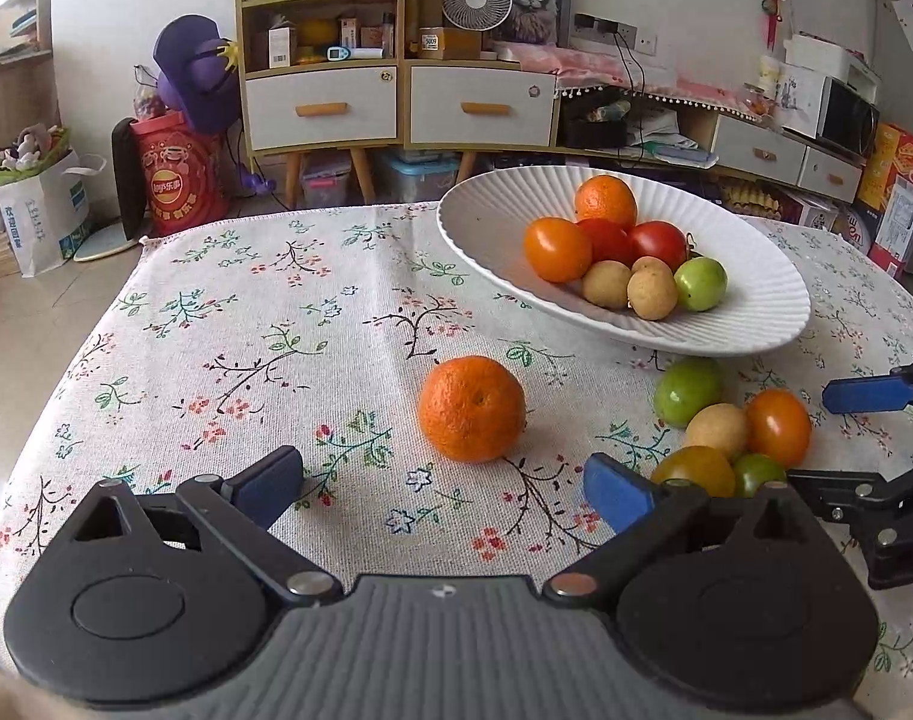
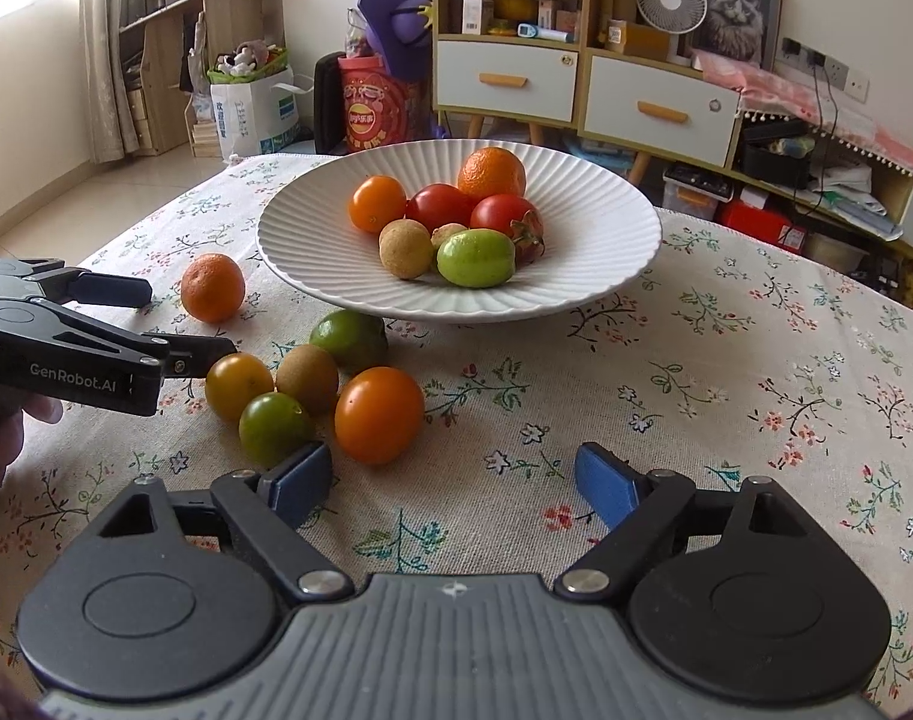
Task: Organize fruits
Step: 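Withdraw both grippers from the bowl toward the remaining fruits, then grasp an orange tomato with the right gripper while the left gripper grasps a mandarin orange, then carry the mandarin and tomato into the white bowl and open both grippers, then withdraw both grippers from the bowl toward the remaining fruits, then grasp the yellow tomato with the left gripper while the right gripper grasps a green tomato, then carry both tomatoes into the white bowl and open both grippers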
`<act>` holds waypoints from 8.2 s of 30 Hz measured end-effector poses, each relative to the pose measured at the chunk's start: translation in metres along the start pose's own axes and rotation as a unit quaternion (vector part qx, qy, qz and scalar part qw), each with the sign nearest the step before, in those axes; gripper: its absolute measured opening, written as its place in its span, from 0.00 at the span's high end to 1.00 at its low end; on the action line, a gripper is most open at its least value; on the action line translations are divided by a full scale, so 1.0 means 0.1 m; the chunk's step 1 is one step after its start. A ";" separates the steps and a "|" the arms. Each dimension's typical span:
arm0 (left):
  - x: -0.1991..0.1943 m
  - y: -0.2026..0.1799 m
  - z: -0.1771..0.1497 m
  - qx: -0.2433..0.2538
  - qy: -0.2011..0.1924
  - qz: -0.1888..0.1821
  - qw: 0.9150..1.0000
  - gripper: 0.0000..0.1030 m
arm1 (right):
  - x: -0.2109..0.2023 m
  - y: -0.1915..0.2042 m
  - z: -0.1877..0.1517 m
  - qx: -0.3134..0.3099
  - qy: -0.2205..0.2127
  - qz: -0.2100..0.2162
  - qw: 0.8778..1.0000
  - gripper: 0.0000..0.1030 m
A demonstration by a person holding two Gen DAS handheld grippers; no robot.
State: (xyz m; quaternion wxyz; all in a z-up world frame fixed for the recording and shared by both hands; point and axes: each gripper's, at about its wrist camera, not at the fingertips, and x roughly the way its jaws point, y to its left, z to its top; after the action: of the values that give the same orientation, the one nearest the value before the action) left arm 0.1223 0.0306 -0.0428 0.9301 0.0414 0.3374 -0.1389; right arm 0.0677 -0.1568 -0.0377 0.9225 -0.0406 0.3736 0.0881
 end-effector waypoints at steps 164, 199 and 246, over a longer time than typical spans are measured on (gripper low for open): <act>-0.61 -0.59 0.11 0.010 0.019 -0.002 1.000 0.07 | -0.63 -0.11 0.15 0.062 -0.031 -0.022 0.997 0.02; -0.29 -0.61 0.12 -0.034 0.050 -0.049 0.997 0.87 | -0.35 -0.02 -0.11 0.033 0.009 -0.014 0.999 0.02; -0.10 -0.58 0.13 -0.010 0.057 -0.074 0.996 0.81 | -0.23 0.01 0.14 0.031 0.002 0.019 0.999 0.78</act>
State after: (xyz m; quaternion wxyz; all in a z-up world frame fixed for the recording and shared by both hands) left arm 0.1063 -0.0253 -0.0249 0.8968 0.0152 0.3937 -0.2015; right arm 0.0604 -0.1571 -0.0119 0.9208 -0.0051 0.3784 0.0944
